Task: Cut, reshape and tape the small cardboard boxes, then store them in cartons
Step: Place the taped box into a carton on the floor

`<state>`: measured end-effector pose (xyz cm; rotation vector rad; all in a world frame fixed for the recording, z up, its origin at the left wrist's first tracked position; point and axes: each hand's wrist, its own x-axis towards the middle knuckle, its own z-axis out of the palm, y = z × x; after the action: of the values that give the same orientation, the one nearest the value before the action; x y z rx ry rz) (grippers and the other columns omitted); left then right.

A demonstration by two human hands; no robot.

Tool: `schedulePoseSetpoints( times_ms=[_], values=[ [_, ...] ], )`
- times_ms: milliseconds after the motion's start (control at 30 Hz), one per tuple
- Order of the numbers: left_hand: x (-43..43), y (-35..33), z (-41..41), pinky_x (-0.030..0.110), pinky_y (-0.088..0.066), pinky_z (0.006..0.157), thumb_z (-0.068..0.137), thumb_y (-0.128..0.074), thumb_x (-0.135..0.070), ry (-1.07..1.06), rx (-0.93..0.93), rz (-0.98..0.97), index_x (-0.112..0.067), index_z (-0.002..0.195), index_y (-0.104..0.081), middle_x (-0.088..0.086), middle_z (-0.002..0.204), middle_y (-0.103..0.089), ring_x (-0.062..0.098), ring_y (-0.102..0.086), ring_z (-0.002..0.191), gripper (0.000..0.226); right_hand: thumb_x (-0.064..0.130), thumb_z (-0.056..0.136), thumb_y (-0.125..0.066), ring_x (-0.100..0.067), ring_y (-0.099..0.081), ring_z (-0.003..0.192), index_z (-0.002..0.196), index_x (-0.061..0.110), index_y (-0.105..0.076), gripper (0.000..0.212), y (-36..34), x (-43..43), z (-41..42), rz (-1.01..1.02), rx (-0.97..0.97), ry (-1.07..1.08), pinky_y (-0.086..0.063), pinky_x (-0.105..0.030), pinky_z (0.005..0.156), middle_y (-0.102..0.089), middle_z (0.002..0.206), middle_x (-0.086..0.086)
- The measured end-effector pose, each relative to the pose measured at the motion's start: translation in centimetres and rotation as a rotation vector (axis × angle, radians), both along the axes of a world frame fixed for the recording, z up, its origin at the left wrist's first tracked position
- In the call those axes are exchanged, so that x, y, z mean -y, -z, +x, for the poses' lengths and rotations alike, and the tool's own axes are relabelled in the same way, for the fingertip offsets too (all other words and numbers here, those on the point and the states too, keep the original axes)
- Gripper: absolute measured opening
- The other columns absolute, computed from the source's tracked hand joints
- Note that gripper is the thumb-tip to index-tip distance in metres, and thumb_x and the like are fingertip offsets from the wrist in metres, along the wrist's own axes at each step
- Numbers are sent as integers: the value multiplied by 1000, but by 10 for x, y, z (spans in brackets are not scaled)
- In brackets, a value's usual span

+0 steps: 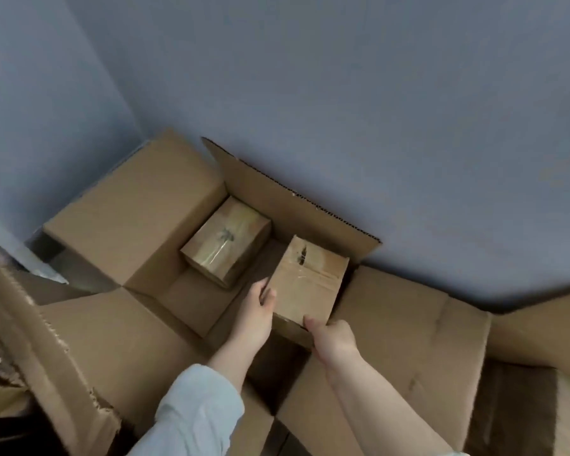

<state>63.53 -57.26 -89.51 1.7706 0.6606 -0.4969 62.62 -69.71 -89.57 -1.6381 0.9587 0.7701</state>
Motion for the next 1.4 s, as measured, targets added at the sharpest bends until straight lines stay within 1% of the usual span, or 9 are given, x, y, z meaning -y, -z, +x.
schedulePoseSetpoints(
  times_ms=[133, 367, 500, 633, 733, 833, 967, 1233, 1400],
  values=[
    [5, 27, 20, 28, -34, 99, 101, -34, -23, 23, 13, -53, -25, 144, -31, 1, 141, -44, 19, -42, 128, 43, 34, 87, -62, -32, -62, 100, 119, -4, -54, 50, 40, -7, 16, -107, 7, -36, -46, -29, 72, -63, 112, -17],
    [9, 47, 36, 23, -33, 95, 101, -34, -23, 15, 50, -63, -30, 145, -27, 0, 143, -40, 17, -40, 127, 45, 44, 87, -59, -29, -66, 93, 104, 2, -60, 45, 61, -3, 26, -242, 156, -232, -53, -34, 78, -67, 101, -12],
    [10, 34, 33, 42, -19, 113, 98, -42, -30, -3, 22, -49, -37, 148, -8, 3, 158, -8, 21, -8, 145, 61, 45, 87, -59, -30, -67, 91, 91, 1, -55, 44, 37, 7, 26, -188, 184, -203, -53, -43, 86, -65, 89, -9],
    [19, -13, 17, 46, -18, 112, 97, -39, -40, -30, 30, -3, -41, 147, -8, 4, 158, -1, 21, -3, 145, 60, 48, 90, -53, -24, -53, 119, 136, 8, -43, 62, -30, 8, 8, -207, 247, -163, -42, -32, 98, -55, 130, -5],
    [26, -70, -1, 44, -22, 111, 97, -39, -39, -73, 60, -20, -39, 146, -18, 3, 156, -13, 20, -13, 144, 52, 47, 90, -53, -21, -52, 119, 138, 11, -41, 60, -101, 2, -9, -157, 267, -70, -40, -32, 100, -51, 133, -1],
    [27, -150, -27, 27, -28, 101, 99, -38, -33, -168, 89, -58, -28, 142, -32, 0, 148, -31, 14, -31, 135, 44, 48, 88, -54, -18, -54, 114, 132, 18, -47, 54, -183, -7, -32, -95, 271, 47, -42, -35, 101, -54, 124, 5],
    [23, -271, -60, 18, -32, 93, 100, -37, -26, -223, 72, -146, -15, 133, -44, -1, 138, -47, 7, -44, 123, 36, 48, 87, -57, -14, -55, 112, 115, 26, -53, 36, -295, -16, -64, -32, 273, 168, -43, -30, 98, -58, 119, 7],
    [16, -477, -131, 22, -39, 89, 100, -38, -23, -414, 103, -282, -15, 119, -51, -2, 115, -58, 10, -57, 101, 24, 49, 87, -55, -10, -57, 111, 117, 24, -59, 40, -484, -27, -132, 42, 347, 228, -43, -33, 98, -62, 117, 11],
    [17, -561, -188, 26, -47, 91, 100, -37, -19, -449, 208, -376, -21, 112, -54, -7, 110, -64, 7, -62, 100, 21, 38, 92, -55, -10, -61, 103, 114, 19, -58, 30, -563, -23, -182, 162, 444, 239, -45, -24, 90, -65, 112, 4]
  ],
)
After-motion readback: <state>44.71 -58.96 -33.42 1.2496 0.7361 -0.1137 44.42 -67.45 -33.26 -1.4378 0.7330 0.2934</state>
